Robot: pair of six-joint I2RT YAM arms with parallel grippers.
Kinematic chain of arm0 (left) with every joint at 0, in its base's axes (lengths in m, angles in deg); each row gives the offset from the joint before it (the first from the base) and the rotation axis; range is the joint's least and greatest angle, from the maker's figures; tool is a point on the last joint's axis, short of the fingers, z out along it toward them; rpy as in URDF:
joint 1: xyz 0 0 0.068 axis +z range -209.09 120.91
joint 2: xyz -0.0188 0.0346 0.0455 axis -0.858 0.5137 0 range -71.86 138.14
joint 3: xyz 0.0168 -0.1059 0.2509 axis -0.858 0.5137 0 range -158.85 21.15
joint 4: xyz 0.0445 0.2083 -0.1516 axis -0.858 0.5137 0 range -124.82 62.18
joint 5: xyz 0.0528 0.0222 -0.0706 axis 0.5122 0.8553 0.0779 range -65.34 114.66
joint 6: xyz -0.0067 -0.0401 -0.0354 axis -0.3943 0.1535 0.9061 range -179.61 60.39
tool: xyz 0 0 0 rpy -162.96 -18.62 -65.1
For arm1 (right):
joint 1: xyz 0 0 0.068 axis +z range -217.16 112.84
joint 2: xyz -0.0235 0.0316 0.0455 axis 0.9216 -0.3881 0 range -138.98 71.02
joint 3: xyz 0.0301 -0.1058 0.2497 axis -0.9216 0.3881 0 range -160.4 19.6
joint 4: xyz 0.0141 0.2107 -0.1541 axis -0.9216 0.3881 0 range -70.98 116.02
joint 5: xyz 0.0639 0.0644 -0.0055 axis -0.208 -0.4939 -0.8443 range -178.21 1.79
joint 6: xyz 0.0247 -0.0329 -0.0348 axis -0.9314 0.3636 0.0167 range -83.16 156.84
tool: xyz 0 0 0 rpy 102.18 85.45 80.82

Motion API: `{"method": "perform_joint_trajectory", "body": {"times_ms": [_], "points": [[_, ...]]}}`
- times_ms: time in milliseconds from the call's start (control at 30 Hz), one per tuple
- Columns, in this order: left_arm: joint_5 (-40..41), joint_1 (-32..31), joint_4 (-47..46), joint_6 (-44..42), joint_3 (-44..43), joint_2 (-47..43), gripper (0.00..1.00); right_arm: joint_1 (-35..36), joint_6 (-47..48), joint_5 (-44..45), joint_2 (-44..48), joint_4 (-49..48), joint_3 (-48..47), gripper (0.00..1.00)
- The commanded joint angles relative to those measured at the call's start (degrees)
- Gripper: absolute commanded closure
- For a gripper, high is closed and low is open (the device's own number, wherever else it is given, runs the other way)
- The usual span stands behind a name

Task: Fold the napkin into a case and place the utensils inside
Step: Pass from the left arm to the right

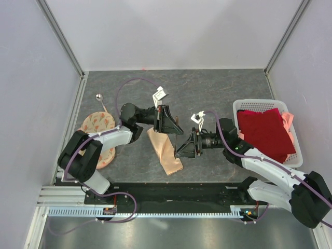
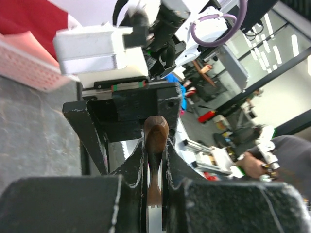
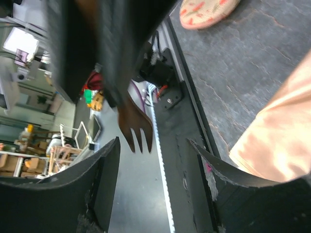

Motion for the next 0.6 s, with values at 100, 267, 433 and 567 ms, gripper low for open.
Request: {"method": "perform_joint_trajectory", "body": {"times_ms": [100,267,433,567], "points": [[0.8,-1.9,-23.4,5.7,-1.0,0.3,0.98,-0.1,-3.5,-2.6,0.0,-10.6,1.2,0.39],[0.9,-2.7,-23.4,5.7,-1.9,-0.1,0.98,-0.1,-6.1,-3.5,-1.5,-15.4,2.5,0.39],[1.6,-2.7,-22.9,5.6,-2.6,-0.1,0.98,-0.1,-8.7,-3.1,-2.0,-19.4,2.9,0.49],[2.5,-2.7,-16.7,0.8,-2.4,-1.7,0.98,-0.1,-8.4,-3.1,-1.5,-18.0,3.2,0.81]]}}
